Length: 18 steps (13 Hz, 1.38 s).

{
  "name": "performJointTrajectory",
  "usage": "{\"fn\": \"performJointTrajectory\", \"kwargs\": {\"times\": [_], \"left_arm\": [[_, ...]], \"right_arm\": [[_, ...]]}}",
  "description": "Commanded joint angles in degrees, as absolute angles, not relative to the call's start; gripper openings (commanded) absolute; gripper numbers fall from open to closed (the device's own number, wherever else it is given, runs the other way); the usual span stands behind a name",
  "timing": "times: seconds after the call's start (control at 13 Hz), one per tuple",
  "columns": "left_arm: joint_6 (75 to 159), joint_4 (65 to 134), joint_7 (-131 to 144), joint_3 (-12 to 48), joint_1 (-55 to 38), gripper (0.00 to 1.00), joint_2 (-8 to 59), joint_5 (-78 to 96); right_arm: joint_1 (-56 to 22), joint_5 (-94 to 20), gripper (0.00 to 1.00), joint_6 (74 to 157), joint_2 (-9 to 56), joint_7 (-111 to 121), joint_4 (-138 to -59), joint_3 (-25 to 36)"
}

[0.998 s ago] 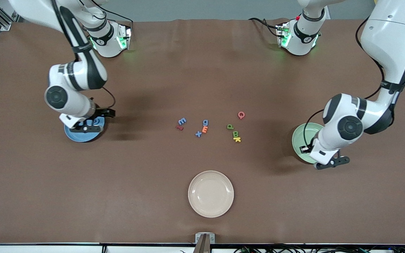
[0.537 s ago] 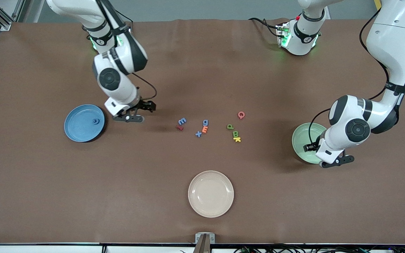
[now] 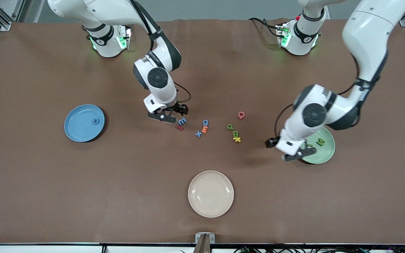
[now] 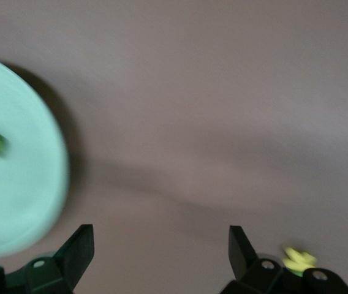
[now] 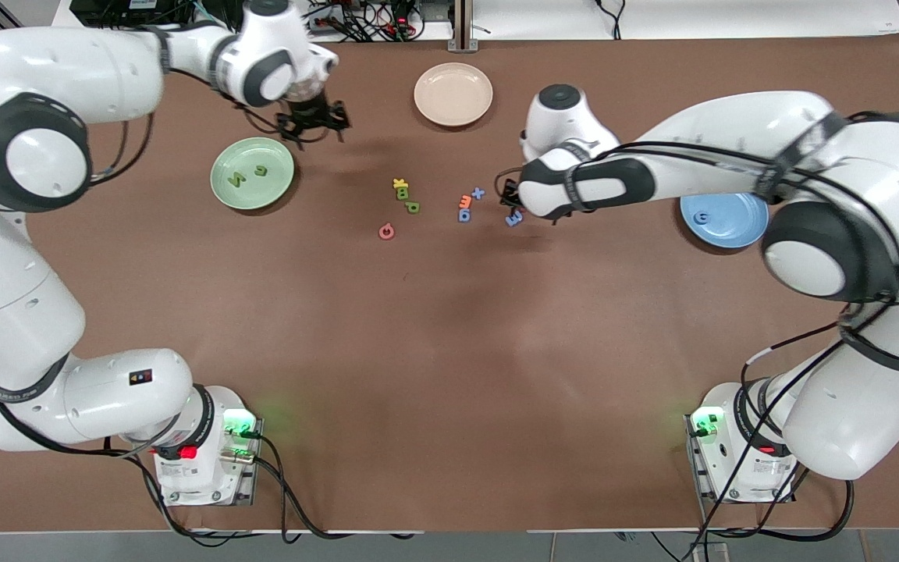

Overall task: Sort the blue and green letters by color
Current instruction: 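Move both grippers back over the letters in the middle, then grasp the green B with the left gripper while the right gripper grasps E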

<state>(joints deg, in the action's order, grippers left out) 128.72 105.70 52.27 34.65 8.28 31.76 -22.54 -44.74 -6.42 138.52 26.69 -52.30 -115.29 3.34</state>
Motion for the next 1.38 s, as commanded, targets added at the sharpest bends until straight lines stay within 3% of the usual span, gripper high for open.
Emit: {"fn": "performJointTrajectory", "kwargs": {"times": [0.0, 0.23, 0.77, 1.0, 1.3], "left_arm": [[127.6, 102.1, 61.2, 34.2, 1.7, 0.91, 35.0, -23.4], [128.1, 100.3, 62.8, 33.9, -2.5, 0.73, 37.9, -23.3], [133.1, 100.2, 71.0, 29.7, -9.7, 0.57, 41.6, -23.3], [133.1, 99.5, 71.2, 29.0, -10.5, 0.52, 42.6, -23.2], [133.2, 98.4, 71.2, 29.0, -10.6, 0.50, 44.6, -23.2]], "right_arm": [[-45.5, -6.6, 1.00, 138.9, 32.0, -54.5, -109.6, 4.0], [-46.2, -6.4, 0.99, 144.1, 35.8, -55.5, -108.6, 4.0], [-46.2, -6.2, 0.92, 144.3, 36.8, -55.5, -107.8, 4.2], [-46.4, -6.2, 0.83, 144.0, 36.7, -55.5, -108.3, 4.2], [-46.3, -6.2, 0.60, 143.7, 36.7, -55.4, -109.0, 4.2]]}}
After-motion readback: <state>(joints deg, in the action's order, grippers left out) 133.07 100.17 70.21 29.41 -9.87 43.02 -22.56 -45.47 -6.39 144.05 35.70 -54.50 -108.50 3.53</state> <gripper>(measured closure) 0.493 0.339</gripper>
